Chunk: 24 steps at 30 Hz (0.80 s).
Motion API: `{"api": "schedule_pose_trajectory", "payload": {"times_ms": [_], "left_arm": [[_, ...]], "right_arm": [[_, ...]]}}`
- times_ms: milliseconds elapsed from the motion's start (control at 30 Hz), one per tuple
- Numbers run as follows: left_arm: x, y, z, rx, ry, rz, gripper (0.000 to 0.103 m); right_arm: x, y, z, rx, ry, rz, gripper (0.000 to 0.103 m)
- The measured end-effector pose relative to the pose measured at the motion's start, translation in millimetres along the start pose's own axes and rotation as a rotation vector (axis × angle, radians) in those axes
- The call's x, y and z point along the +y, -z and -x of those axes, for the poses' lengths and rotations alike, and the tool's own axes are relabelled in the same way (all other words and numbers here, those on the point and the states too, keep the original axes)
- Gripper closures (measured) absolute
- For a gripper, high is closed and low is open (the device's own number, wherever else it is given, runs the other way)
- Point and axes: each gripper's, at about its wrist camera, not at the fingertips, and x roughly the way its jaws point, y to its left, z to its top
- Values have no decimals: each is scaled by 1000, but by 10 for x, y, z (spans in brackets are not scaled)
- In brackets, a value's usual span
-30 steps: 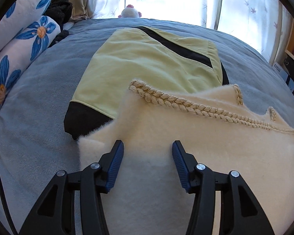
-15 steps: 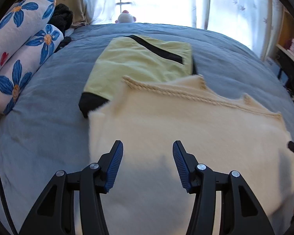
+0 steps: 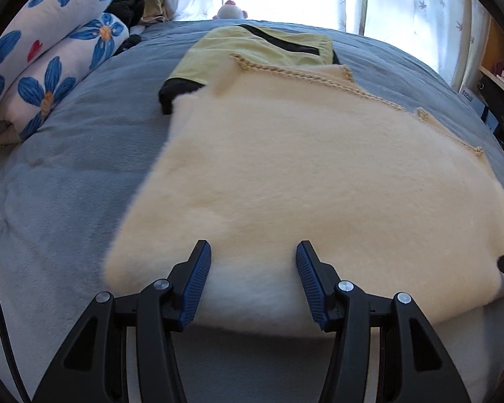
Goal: Fold large clothes
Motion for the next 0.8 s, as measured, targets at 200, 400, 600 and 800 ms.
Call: {"api": "schedule_pose_trajectory", "payload": {"times_ms": [200, 400, 600, 800], "left_arm": [[154, 66, 27, 0, -29, 24, 52], [149, 65, 15, 8, -44, 28, 52], [153, 66, 18, 10, -43, 31, 51], [154, 56, 6, 15, -43, 40, 49]], "right_arm": [[-664, 136, 131, -15, 65, -141, 78], [-705, 182, 148, -22, 78, -159, 78], [-645, 186, 99, -26, 107, -152, 75], [-624, 205, 84, -28, 124, -146, 75]]}}
